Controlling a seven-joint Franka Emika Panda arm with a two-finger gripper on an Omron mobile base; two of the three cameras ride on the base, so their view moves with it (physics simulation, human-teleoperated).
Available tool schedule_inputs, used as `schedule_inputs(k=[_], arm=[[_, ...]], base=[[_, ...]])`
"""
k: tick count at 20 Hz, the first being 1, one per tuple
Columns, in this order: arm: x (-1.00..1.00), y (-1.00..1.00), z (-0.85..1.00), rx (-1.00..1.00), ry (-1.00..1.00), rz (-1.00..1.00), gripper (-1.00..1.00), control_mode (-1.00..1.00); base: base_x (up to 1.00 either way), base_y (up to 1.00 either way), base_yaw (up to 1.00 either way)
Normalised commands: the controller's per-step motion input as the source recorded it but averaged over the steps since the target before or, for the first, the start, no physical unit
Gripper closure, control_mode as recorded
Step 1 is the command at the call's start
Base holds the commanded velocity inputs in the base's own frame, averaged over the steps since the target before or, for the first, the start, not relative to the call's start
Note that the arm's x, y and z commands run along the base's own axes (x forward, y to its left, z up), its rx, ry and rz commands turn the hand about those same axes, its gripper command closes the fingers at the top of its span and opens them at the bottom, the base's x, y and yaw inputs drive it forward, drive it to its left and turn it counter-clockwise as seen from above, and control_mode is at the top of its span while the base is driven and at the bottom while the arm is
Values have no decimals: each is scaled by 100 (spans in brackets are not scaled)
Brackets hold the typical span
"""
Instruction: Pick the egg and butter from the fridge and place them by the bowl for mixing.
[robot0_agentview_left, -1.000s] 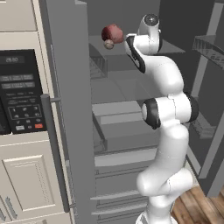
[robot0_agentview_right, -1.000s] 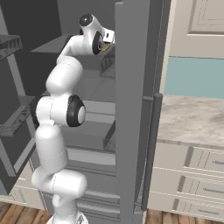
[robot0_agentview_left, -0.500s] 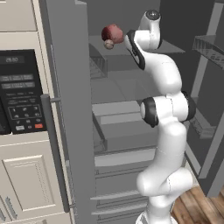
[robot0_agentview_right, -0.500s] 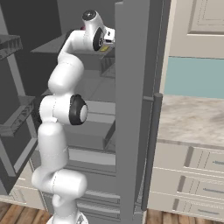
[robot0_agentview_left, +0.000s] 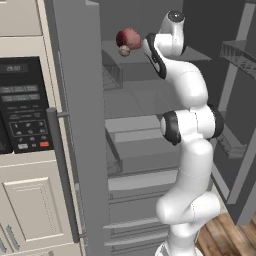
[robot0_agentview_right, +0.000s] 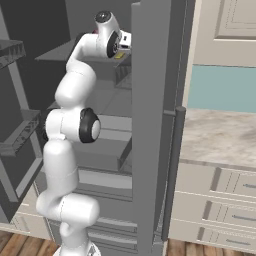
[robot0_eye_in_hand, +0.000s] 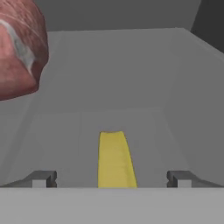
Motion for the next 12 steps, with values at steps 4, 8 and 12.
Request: schedule_inputs(k=[4,8,12], arm=[[0,0,-45,5,0,0,100,-100],[0,0,-31,1,0,0,100,-100],[0,0,-35,0,1,0,100,-100]], base=[[0,0,0],[0,0,0],[0,0,0]])
